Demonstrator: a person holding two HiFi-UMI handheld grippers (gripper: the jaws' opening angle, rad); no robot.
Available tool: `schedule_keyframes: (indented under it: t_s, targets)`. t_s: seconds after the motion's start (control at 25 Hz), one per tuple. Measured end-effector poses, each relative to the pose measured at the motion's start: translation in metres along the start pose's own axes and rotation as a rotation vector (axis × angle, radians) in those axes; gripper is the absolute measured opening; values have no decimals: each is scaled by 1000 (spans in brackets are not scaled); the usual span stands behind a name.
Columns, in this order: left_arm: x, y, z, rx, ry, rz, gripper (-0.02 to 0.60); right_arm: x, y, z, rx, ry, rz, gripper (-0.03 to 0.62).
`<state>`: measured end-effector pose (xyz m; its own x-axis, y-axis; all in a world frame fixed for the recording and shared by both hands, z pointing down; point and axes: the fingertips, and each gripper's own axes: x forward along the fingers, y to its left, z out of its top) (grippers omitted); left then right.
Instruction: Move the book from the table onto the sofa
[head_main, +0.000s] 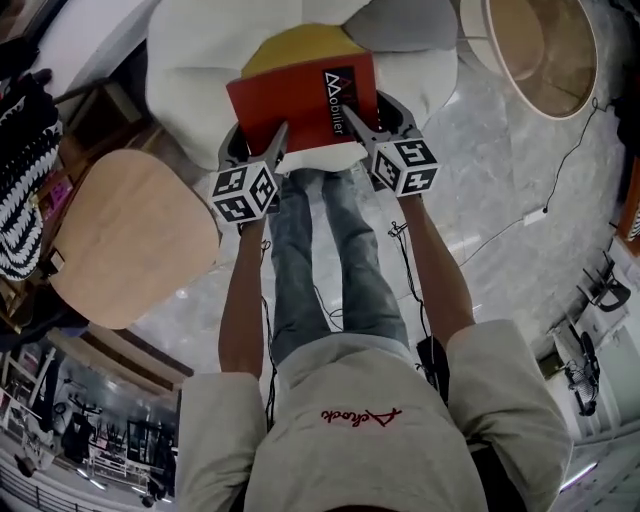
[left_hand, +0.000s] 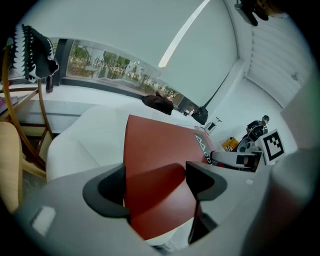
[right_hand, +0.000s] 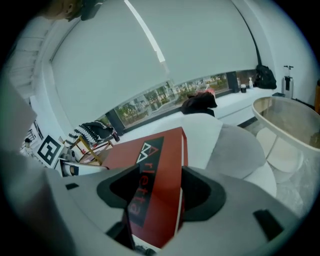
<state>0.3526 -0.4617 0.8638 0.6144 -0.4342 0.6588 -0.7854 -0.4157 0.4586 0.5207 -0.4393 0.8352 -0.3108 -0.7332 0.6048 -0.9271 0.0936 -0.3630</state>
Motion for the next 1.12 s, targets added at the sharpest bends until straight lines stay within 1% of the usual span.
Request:
schedule_keyframes:
  t_s: [0.24, 0.44, 0.68, 0.88, 1.12]
  targets:
    - [29, 14, -41, -17, 61, 1, 365, 18, -20, -47, 45, 64, -10, 259]
    - [53, 27, -70, -26, 81, -4, 365, 34, -36, -80, 58, 92, -19, 261]
    - [84, 43, -98, -31, 110, -5, 365, 59, -56, -113, 73, 118, -33, 261]
    - [114, 69, -117, -45, 135, 2, 365, 93, -69, -138, 88, 145, -44, 261]
    - [155, 90, -138, -61, 153, 11, 365, 130, -95, -164, 90, 182, -48, 261]
